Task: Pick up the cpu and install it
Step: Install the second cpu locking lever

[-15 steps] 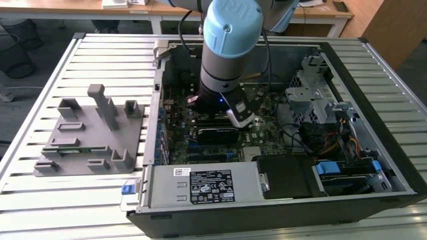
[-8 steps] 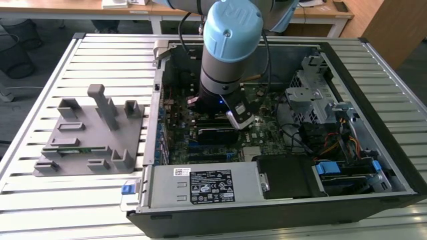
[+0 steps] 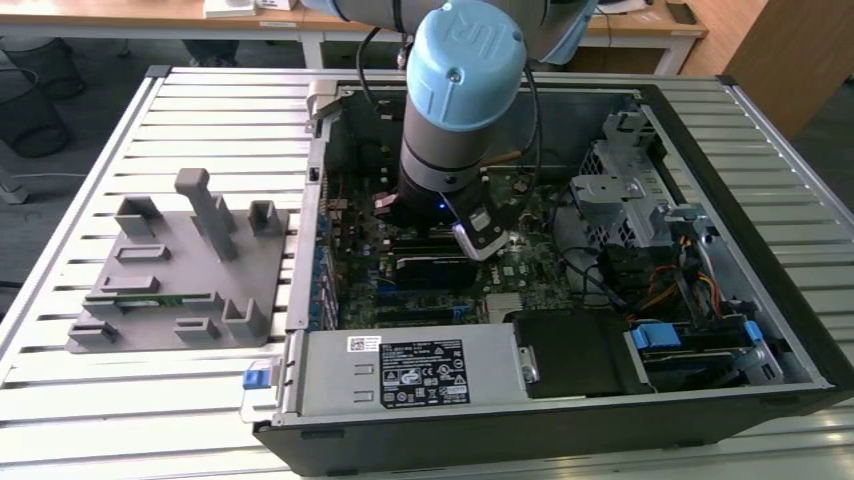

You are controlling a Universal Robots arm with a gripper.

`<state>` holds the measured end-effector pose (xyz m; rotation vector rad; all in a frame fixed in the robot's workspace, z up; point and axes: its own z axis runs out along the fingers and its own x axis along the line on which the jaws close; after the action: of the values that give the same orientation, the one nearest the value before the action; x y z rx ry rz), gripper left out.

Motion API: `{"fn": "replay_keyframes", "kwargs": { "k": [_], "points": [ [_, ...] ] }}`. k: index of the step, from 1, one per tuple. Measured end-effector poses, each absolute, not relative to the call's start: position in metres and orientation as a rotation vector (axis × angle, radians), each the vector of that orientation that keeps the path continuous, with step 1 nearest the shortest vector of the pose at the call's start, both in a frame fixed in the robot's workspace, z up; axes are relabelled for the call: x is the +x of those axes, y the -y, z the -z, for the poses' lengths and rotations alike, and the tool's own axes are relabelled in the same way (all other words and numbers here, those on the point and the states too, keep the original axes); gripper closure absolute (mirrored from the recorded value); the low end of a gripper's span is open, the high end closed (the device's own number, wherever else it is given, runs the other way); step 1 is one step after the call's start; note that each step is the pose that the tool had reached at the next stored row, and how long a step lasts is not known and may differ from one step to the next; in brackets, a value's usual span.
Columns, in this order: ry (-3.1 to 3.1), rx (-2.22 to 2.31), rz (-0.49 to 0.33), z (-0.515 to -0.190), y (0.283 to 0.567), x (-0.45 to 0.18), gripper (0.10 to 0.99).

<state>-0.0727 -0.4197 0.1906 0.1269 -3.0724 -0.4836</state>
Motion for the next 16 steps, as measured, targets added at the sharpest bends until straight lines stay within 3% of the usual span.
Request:
{"fn": "replay_keyframes", "kwargs": {
  "k": [16],
  "points": [
    [3.07,0.127,0.504,-0.1889,0.42,-0.0773,0.98]
  ]
}}
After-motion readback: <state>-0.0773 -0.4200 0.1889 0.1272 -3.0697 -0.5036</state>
